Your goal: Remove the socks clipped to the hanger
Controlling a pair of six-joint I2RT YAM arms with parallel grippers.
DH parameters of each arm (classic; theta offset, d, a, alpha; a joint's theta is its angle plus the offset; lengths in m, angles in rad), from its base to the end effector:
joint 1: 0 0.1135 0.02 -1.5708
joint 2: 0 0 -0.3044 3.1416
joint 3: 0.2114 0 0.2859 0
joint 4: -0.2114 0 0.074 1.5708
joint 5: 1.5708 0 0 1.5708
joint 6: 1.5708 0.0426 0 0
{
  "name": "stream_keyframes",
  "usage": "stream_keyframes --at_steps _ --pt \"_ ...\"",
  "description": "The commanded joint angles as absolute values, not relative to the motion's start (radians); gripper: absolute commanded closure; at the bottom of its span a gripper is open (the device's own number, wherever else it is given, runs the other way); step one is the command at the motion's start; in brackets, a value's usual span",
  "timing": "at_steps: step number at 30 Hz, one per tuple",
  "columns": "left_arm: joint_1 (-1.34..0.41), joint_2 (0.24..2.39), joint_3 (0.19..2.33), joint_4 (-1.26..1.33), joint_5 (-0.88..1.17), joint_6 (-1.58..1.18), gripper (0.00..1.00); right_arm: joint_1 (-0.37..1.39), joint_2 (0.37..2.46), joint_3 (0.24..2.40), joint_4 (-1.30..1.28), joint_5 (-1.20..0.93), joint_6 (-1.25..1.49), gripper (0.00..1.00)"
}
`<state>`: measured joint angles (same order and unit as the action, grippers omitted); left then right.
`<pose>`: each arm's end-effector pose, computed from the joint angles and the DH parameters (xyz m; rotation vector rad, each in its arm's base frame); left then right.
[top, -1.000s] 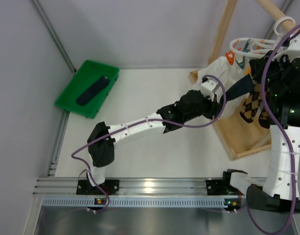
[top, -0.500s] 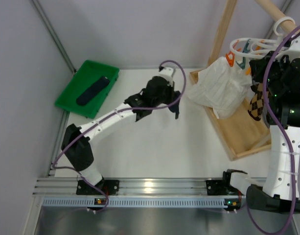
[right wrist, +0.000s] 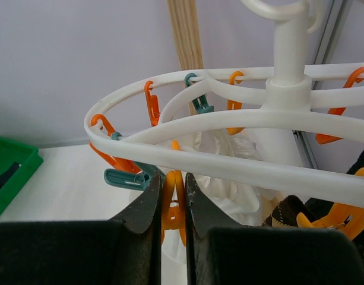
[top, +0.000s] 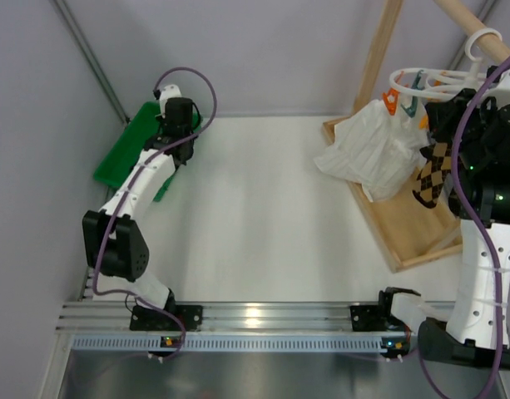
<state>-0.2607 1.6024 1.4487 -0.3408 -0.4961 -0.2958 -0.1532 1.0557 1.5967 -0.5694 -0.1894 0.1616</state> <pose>0.4044 -0.0869 0.3813 -0.3344 1.9767 0.1577 0.1935 -0.0218 0.5705 0.1045 1.5975 0.1579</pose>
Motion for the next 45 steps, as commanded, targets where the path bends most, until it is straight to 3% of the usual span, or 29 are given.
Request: stream_keyframes --at_steps 1,10,18,26,28,30,32,45 --pt "-0.206 1.712 1.545 -0.351 -0.644 -0.35 1.0 -0.161 1.034 1.582 -0.575 -0.256 0.183 1.0" --pt "-0.092 1.847 1.632 -0.345 -0.712 -0.561 1.0 -0.156 1.042 1.582 -0.578 -0.273 0.187 1.0" --pt "-0.091 1.899 1.603 -0.347 -0.943 -0.744 1.0 -0.149 1.042 1.575 -0.581 -0.287 0.195 1.0" --pt "-0.04 2.025 1.637 -0.347 -0.867 -0.746 0.99 -0.143 1.04 1.594 -0.597 -0.285 0.192 1.0" --pt "-0.017 2.04 1.647 -0.347 -0.807 -0.73 0.91 -0.141 1.04 1.594 -0.598 -0.29 0.195 1.0" --pt "-0.009 2.034 1.635 -0.347 -0.801 -0.716 0.41 -0.14 1.045 1.592 -0.597 -0.296 0.199 1.0" --pt "-0.009 2.004 1.617 -0.348 -0.799 -0.729 0.02 -0.141 1.049 1.591 -0.597 -0.308 0.207 1.0" --pt "-0.08 1.64 1.269 -0.351 -0.799 -0.798 0.02 -0.14 1.104 1.629 -0.663 -0.273 0.256 1.0"
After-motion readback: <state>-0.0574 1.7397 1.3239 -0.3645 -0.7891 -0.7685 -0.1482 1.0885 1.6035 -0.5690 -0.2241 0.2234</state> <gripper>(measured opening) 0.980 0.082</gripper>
